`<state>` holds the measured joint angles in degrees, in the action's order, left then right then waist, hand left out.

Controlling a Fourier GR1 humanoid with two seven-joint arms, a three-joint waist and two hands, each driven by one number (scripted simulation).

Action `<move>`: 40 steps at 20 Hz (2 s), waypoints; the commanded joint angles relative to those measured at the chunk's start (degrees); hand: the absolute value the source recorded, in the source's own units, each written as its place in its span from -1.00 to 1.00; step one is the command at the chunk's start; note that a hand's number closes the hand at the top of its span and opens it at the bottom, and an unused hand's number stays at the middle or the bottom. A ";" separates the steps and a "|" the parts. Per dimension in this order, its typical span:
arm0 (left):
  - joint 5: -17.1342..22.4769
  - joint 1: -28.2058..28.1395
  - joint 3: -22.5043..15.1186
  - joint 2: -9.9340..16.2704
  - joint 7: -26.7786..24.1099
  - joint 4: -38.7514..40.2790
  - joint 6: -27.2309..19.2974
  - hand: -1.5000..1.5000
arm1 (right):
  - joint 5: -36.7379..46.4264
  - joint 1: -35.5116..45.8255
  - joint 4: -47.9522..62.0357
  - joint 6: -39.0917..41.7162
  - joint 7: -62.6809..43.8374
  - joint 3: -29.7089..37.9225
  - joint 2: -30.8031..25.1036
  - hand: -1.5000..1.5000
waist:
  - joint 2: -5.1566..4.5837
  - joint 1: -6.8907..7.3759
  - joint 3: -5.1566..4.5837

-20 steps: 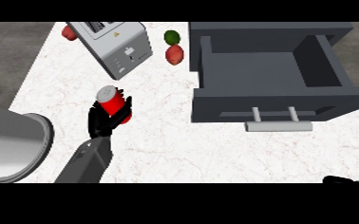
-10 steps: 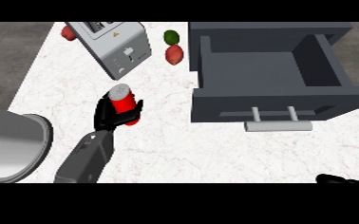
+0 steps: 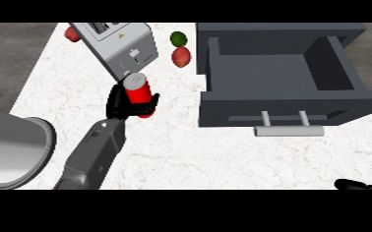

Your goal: Pick up the can, place it into the drawer and close the drawer

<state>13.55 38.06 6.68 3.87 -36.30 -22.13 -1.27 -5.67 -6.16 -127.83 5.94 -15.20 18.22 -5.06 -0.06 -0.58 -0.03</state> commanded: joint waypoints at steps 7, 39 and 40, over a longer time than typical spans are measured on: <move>-2.62 6.12 -5.96 -3.15 17.51 -16.89 -5.60 1.00 | -1.91 -0.41 -1.53 0.45 -1.72 3.19 -1.85 -1.00 | 0.56 0.84 0.09; 3.82 46.43 -14.65 -3.87 46.15 -8.90 -22.33 1.00 | 1.92 5.02 -3.65 -2.17 -5.73 -1.79 -0.90 -1.00 | -0.53 -2.13 0.09; 6.76 47.44 -18.69 -3.87 47.49 -10.06 -24.80 1.00 | 2.12 5.73 0.14 -2.05 -3.18 -1.21 -0.75 -1.00 | -0.57 -2.75 0.14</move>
<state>16.84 81.24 -8.81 0.01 10.54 -35.86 -24.10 -4.36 -1.43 -129.72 4.14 -19.83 17.67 -6.27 -0.46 -2.45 0.06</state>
